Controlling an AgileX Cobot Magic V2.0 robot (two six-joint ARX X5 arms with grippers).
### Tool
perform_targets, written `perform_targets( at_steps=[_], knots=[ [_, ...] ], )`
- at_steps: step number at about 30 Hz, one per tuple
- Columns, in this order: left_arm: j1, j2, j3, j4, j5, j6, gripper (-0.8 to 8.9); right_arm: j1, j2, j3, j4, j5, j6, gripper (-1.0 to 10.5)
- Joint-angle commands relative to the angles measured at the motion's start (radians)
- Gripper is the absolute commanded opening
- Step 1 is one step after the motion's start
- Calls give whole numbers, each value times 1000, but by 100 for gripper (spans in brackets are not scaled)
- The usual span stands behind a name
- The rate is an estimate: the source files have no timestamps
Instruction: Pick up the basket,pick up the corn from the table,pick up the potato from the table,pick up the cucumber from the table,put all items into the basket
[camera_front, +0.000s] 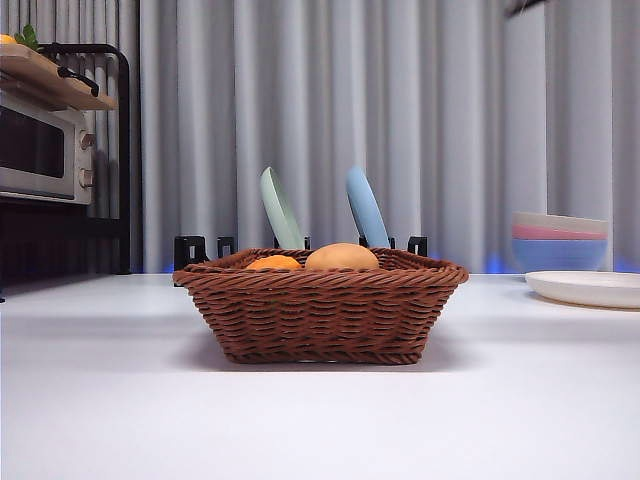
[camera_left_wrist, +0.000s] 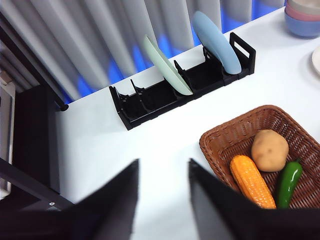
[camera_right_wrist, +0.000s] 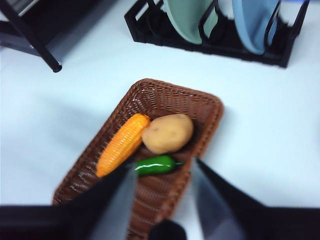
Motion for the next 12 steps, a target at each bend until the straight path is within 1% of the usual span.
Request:
perform_targets(
  at_steps=[1,4,7,10,12],
  knots=[
    [-5,-117,-153,103,14,12,-8,3,-61,-31,10,61,-69,-12],
    [-11,-280,-363,237,19,11,-8,16,-160,-113,72,82,-60,-12],
    [-11,-445,-559,324,23,6,-8,27,-259,-228,150,89,-34,-12],
    [-11,-596,-721,375,24,6,-8,30,-357,-377,246,128,-31,-12],
    [-11,-677,-797,385,37,-4,-8,32,-413,-476,293,126,-29,-12]
  ],
)
